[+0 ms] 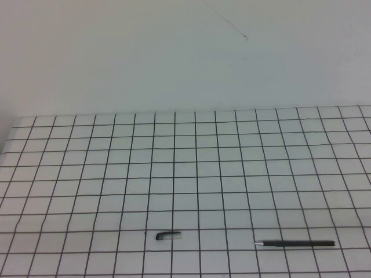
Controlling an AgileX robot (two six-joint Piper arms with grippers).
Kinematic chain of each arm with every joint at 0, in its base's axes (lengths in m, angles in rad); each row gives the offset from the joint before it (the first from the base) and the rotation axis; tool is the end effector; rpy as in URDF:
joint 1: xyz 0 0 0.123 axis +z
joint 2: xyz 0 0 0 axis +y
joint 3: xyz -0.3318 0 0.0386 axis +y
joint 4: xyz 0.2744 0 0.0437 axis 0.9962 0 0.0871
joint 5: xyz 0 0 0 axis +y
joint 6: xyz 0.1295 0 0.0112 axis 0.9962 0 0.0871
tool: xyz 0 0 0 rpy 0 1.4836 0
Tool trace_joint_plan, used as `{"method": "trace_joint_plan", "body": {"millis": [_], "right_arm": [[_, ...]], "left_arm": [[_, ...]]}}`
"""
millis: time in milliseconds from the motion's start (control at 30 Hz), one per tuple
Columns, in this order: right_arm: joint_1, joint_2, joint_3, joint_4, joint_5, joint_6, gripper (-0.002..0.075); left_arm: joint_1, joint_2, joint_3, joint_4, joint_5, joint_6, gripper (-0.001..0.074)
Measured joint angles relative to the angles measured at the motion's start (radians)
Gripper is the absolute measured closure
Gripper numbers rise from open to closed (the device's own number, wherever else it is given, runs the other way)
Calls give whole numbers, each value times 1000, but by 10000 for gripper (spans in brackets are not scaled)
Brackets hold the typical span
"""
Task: Cap the pen
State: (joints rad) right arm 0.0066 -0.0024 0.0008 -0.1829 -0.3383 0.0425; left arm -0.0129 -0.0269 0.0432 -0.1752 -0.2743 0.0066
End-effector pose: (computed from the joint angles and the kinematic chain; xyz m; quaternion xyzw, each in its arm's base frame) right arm 0.0608 0.0082 0.2580 -0.0624 0.5401 -0.0355 0.8385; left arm 0.0648 0.0053 0.2352 -0.0622 0.5736 -0.0578 0.8147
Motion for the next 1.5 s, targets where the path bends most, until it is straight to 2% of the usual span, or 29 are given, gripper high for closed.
{"method": "trace_joint_plan", "body": {"millis": [133,300,433,500,667,800,1067,1200,1300,1500], "right_arm": [[0,0,-1,-1,-6,-10,727],[0,0,-5,-1,42,10,727],[0,2,-132,-15,291,13,727],[0,2,-208,-27,425,6,727],[0,12,-371,-19,706,5,727],[0,123,-471,51,877,-43,727],[0,436,-574,428,1156,-539,727],[0,598,-582,478,1275,-667,727],[5,700,-598,484,1337,-851,727],[68,865,-641,540,1320,-1056,727]], "left_arm": [[0,0,-33,2,40,-15,735],[0,0,-168,2,244,-7,735],[0,1,-283,2,372,94,735],[0,1,-314,2,371,104,735],[0,1,-317,-3,376,104,735],[0,11,-319,-103,453,97,735],[-5,171,-392,-266,703,264,735],[-9,292,-413,-375,777,399,735],[-9,375,-433,-455,850,497,735],[-9,468,-441,-651,982,686,735]]}}
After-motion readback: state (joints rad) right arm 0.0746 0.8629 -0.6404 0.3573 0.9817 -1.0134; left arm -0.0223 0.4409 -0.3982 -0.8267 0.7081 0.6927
